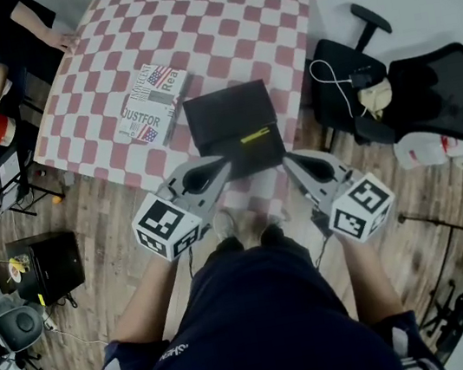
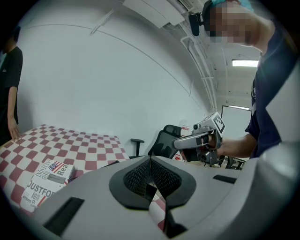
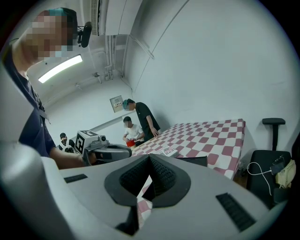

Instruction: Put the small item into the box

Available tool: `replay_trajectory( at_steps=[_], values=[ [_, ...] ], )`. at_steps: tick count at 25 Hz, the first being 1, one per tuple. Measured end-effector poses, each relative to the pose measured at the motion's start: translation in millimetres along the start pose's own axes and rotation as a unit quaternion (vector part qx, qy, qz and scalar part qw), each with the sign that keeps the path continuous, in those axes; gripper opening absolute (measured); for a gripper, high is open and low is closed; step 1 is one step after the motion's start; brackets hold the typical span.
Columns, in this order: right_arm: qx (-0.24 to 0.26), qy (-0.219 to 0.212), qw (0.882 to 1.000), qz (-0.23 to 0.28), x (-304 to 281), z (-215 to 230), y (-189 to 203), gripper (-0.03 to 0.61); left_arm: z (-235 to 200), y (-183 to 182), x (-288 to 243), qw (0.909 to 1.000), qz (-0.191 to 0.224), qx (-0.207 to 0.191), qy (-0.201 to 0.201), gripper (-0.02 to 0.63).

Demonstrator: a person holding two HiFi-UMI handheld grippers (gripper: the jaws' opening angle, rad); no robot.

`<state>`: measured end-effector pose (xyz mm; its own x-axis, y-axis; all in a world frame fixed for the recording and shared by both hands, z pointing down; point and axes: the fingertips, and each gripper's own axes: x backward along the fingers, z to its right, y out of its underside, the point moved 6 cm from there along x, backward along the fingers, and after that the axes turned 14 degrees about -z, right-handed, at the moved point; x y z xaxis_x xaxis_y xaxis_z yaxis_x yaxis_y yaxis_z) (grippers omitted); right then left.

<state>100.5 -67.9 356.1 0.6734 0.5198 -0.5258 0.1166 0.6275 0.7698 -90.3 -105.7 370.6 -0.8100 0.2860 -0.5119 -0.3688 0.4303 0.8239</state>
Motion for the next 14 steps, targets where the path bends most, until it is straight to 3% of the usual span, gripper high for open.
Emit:
replay_trajectory(
  at_steps=[14],
  values=[
    [0.001, -0.005, 1.000, -0.010, -7.3, 3.9, 0.1, 0.015, -4.3, 3.4, -5.0, 1.0000, -0.003, 0.008, 0.000, 0.034]
  ],
)
